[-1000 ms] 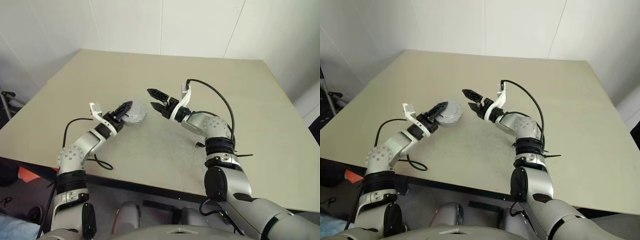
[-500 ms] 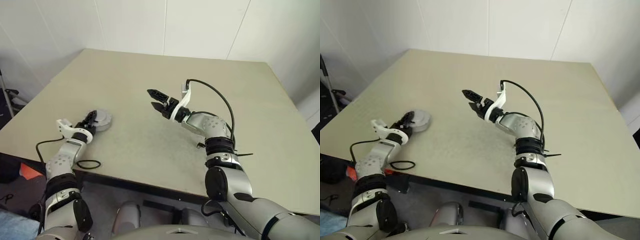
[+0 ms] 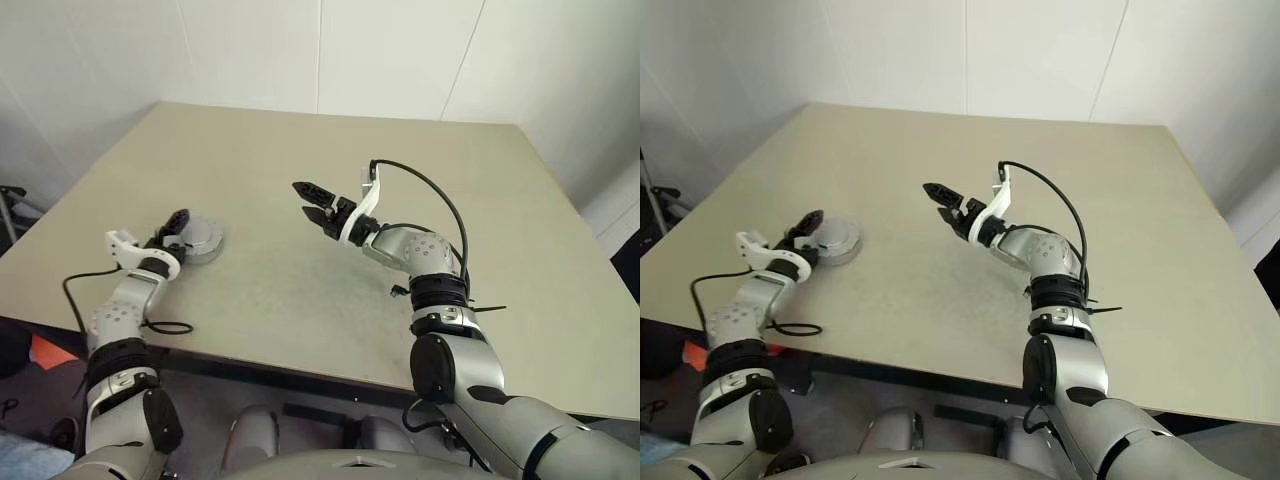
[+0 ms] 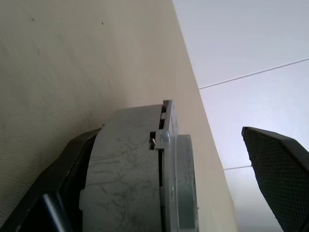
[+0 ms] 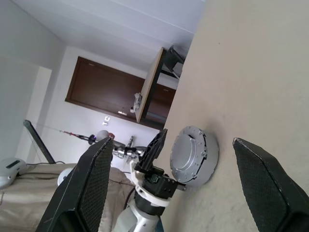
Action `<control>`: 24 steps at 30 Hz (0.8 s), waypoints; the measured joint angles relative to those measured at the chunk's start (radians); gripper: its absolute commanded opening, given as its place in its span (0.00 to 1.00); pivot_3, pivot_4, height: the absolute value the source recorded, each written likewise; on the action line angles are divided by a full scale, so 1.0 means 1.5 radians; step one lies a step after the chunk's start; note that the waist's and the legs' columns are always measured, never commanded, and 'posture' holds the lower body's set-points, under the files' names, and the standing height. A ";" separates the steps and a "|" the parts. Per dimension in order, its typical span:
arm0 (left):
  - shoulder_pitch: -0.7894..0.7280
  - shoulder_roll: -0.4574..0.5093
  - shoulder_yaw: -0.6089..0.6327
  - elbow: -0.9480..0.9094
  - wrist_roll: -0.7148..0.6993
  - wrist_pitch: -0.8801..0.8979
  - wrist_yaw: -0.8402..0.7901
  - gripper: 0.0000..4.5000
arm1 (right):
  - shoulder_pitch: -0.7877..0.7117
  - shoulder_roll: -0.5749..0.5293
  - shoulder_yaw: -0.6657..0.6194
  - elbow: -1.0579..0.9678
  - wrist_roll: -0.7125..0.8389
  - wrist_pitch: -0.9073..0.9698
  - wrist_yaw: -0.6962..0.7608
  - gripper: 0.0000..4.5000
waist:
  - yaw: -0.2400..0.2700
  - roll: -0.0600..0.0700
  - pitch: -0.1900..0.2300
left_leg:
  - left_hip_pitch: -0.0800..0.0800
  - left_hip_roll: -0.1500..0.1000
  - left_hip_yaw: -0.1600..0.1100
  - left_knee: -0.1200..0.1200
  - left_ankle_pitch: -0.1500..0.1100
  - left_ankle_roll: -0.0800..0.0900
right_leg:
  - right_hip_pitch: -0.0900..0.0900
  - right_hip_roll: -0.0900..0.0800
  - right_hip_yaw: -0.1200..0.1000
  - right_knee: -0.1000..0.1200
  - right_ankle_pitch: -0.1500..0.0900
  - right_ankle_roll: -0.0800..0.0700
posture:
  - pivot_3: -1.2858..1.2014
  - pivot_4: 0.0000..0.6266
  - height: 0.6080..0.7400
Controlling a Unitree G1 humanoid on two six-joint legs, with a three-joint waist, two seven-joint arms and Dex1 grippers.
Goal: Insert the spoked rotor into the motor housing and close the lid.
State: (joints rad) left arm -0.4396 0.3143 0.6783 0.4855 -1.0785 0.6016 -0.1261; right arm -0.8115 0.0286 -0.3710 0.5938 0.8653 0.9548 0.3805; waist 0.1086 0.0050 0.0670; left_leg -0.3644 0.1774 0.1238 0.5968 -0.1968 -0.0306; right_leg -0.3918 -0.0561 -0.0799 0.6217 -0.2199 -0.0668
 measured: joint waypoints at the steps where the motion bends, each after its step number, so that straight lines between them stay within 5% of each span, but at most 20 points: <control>1: 0.001 0.021 0.011 -0.002 0.000 0.000 0.000 1.00 | 0.000 -0.002 0.000 0.002 -0.001 0.004 0.002 1.00 | -0.001 0.000 0.000 | 0.000 0.000 0.000 0.000 0.000 0.000 | 0.000 0.000 0.000 0.000 0.000 0.000 | 0.52 0.00 1.00; 9: 0.039 0.123 0.052 -0.046 0.005 0.014 -0.030 1.00 | -0.018 -0.008 0.010 0.040 -0.025 0.008 0.025 1.00 | -0.004 0.000 0.000 | 0.000 -0.001 0.000 0.000 0.000 0.000 | 0.001 -0.001 0.000 0.000 0.001 -0.002 | 0.52 0.00 1.00; 14: 0.067 0.148 0.024 -0.151 0.075 -0.018 -0.038 1.00 | -0.014 -0.029 0.094 -0.024 -0.099 -0.060 0.078 1.00 | 0.000 -0.002 0.000 | 0.000 -0.001 0.000 0.000 0.000 0.000 | 0.001 -0.001 0.000 0.000 0.001 -0.001 | 0.52 0.00 1.00; 20: 0.092 0.155 -0.166 -0.339 0.227 -0.067 -0.090 1.00 | -0.009 -0.134 0.263 -0.094 -0.304 -0.306 0.181 1.00 | 0.013 -0.003 0.000 | 0.002 -0.002 0.000 0.000 0.000 0.000 | 0.003 -0.002 0.000 -0.001 0.000 0.000 | 0.52 0.00 1.00; 24: 0.142 0.158 -0.295 -0.423 0.281 -0.060 -0.168 1.00 | 0.025 -0.232 0.289 -0.090 -0.346 -0.375 0.292 1.00 | 0.010 -0.003 0.000 | 0.002 -0.002 0.000 0.000 0.000 0.001 | 0.003 -0.001 0.000 -0.001 0.000 -0.001 | 0.52 0.00 1.00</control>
State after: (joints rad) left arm -0.2268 0.5520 0.2353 -0.1486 -0.6567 0.5110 -0.3778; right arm -0.7737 -0.3195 0.0626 0.4590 0.3467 0.3920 0.8188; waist 0.1241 0.0012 0.0665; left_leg -0.3619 0.1749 0.1243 0.5972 -0.1974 -0.0295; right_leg -0.3880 -0.0579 -0.0793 0.6208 -0.2196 -0.0677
